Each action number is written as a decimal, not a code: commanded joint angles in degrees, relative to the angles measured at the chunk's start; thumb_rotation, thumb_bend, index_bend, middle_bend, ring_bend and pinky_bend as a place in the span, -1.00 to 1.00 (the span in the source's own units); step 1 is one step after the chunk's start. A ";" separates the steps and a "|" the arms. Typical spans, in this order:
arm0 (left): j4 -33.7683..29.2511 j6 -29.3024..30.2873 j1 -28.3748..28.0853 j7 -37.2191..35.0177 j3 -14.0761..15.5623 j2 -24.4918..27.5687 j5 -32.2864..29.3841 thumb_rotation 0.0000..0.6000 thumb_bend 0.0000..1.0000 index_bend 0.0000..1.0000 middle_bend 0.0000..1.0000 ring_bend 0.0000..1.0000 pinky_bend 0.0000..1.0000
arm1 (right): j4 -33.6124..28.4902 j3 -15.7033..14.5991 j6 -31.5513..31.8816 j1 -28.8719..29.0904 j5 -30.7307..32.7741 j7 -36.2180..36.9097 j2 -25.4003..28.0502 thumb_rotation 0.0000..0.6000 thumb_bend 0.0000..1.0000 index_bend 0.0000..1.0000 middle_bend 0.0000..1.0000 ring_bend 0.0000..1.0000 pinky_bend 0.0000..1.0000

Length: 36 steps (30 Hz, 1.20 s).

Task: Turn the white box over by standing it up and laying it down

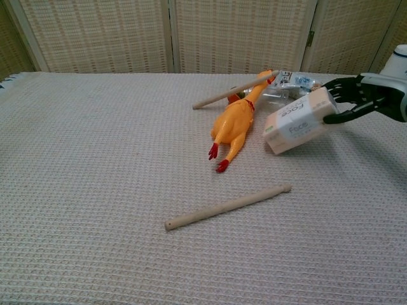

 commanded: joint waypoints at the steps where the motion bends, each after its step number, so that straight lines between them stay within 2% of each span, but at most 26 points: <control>1: -0.02 -0.09 -0.03 0.11 0.03 -0.02 -0.04 1.00 0.25 -0.67 -1.00 -1.00 -0.60 | 0.18 -1.46 -3.13 0.11 -0.03 -9.47 0.46 1.00 -0.52 -0.12 -0.17 -0.57 -1.00; 6: -0.24 0.09 -0.06 0.55 -0.01 -0.18 -0.05 1.00 0.25 -0.67 -1.00 -1.00 -0.60 | -5.03 -2.04 -7.17 0.39 1.01 -16.75 3.91 1.00 -0.52 -0.12 -0.17 -0.57 -1.00; 11: -0.34 0.10 -0.10 0.82 0.07 -0.22 0.07 1.00 0.26 -0.67 -1.00 -1.00 -0.60 | -10.15 -1.33 -8.16 0.27 2.53 -20.28 6.61 1.00 -0.52 -0.14 -0.17 -0.57 -1.00; 17: -0.30 0.01 -0.10 0.83 0.01 -0.19 -0.22 1.00 0.25 -0.67 -1.00 -1.00 -0.60 | -12.39 -0.89 -8.80 0.50 3.49 -26.60 8.10 1.00 -0.52 -0.33 -0.20 -0.69 -1.00; 21: -0.27 -0.17 -0.15 0.84 0.03 -0.16 -0.31 1.00 0.25 -0.67 -1.00 -1.00 -0.60 | -14.78 -0.99 -10.83 0.92 4.36 -32.06 9.50 1.00 -0.55 -0.54 -0.46 -0.90 -1.00; 24: -0.28 -0.21 -0.17 0.85 0.03 -0.16 -0.30 1.00 0.25 -0.67 -1.00 -1.00 -0.60 | -15.83 -0.98 -11.67 1.08 4.76 -33.52 10.07 1.00 -0.63 -0.66 -0.61 -0.97 -1.00; 27: -0.36 -0.27 -0.21 0.99 0.05 -0.14 -0.35 1.00 0.25 -0.67 -1.00 -1.00 -0.60 | -17.99 -1.08 -13.90 1.51 5.69 -36.55 11.32 1.00 -0.83 -0.93 -0.92 -1.00 -1.00; 28: -0.36 -0.24 -0.19 1.05 0.07 -0.14 -0.32 1.00 0.25 -0.67 -1.00 -1.00 -0.60 | -19.04 -1.28 -15.04 1.77 5.99 -38.11 12.03 1.00 -0.88 -0.98 -0.97 -1.00 -1.00; 31: -0.23 -0.01 -0.08 0.94 -0.03 -0.13 -0.48 1.00 0.25 -0.67 -1.00 -1.00 -0.60 | -27.32 -0.09 -14.32 0.96 8.45 -42.65 17.56 1.00 -1.00 -1.00 -1.00 -1.00 -1.00; 33: -0.09 -0.24 -0.10 0.81 -0.04 -0.10 -0.72 1.00 0.25 -0.67 -1.00 -1.00 -0.60 | -36.47 0.42 -11.22 -0.93 9.46 -45.22 24.11 1.00 -1.00 -1.00 -1.00 -1.00 -1.00; 34: -0.05 -0.34 -0.12 0.68 -0.07 -0.08 -0.80 1.00 0.25 -0.67 -1.00 -1.00 -0.60 | -41.06 0.49 -8.95 -2.25 9.65 -46.57 27.52 1.00 -1.00 -1.00 -1.00 -1.00 -1.00; 36: 0.06 -0.48 -0.21 0.72 -0.06 -0.15 -0.81 1.00 0.25 -0.67 -1.00 -1.00 -0.60 | -51.39 0.92 0.87 -7.08 8.85 -49.82 34.69 1.00 -1.00 -1.00 -1.00 -1.00 -1.00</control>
